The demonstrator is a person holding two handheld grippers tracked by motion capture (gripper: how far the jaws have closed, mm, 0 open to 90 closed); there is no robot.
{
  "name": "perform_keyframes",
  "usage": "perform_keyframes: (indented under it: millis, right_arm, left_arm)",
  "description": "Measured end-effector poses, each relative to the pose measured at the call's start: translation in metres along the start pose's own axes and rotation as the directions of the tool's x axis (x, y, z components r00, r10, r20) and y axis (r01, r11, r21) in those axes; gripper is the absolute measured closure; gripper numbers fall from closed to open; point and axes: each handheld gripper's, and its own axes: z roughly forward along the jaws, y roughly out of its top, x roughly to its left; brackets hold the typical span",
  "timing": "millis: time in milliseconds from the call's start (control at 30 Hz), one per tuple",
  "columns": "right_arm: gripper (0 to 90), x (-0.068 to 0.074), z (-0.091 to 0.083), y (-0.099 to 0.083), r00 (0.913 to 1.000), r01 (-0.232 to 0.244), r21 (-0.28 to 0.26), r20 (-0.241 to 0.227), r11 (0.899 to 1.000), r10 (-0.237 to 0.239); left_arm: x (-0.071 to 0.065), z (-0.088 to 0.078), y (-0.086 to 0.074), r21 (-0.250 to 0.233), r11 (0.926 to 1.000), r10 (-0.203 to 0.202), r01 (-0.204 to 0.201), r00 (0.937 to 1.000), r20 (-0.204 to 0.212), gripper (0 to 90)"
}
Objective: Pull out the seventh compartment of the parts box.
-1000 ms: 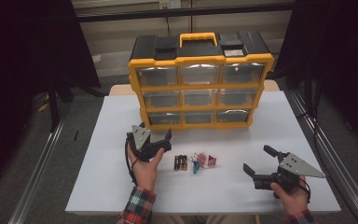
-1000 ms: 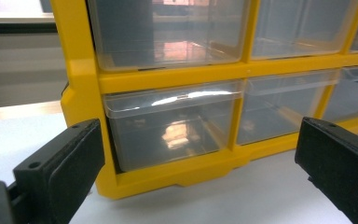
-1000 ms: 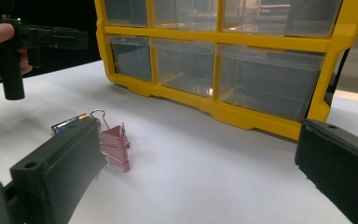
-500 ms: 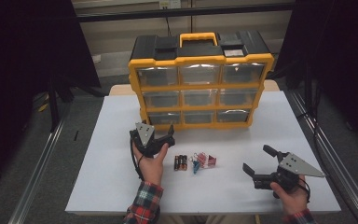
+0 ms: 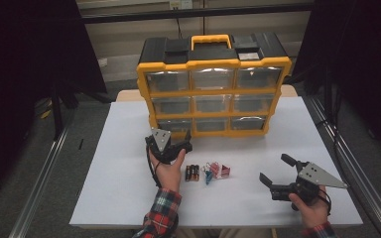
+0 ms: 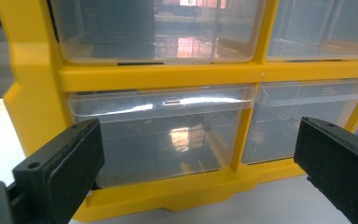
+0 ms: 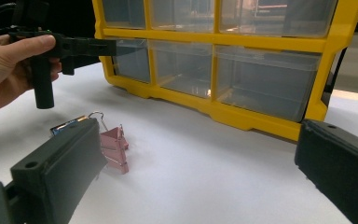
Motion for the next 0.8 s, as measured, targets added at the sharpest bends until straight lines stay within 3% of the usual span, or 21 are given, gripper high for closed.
perform_keyframes:
  millis: [233, 567, 700, 733, 800]
  right_arm:
    - [0.2, 0.000, 0.000, 0.000, 1.0000, 0.005, -0.005, -0.001, 1.000, -0.005]
    - [0.2, 0.001, -0.001, 0.001, 1.0000, 0.003, 0.001, -0.001, 1.000, -0.003]
    - [0.2, 0.001, 0.000, 0.000, 1.0000, 0.010, 0.000, -0.002, 1.000, -0.010]
    - [0.2, 0.001, 0.000, 0.000, 1.0000, 0.009, 0.000, -0.002, 1.000, -0.009]
    - [0.2, 0.001, 0.000, 0.000, 1.0000, 0.006, 0.000, -0.001, 1.000, -0.006]
  left_arm:
    - [-0.003, 0.006, 0.001, 0.001, 0.9999, -0.014, 0.014, 0.9999, 0.009, 2.0]
    - [-0.003, 0.011, 0.001, 0.003, 0.9952, -0.098, 0.098, 0.9951, 0.009, 1.9]
    - [-0.003, 0.012, -0.001, 0.006, 0.9880, -0.154, 0.154, 0.9878, 0.023, 1.7]
    - [-0.002, 0.013, -0.001, 0.008, 0.9855, -0.170, 0.170, 0.9847, 0.041, 1.7]
    - [-0.004, 0.014, -0.002, 0.011, 0.9788, -0.205, 0.205, 0.9782, 0.035, 1.7]
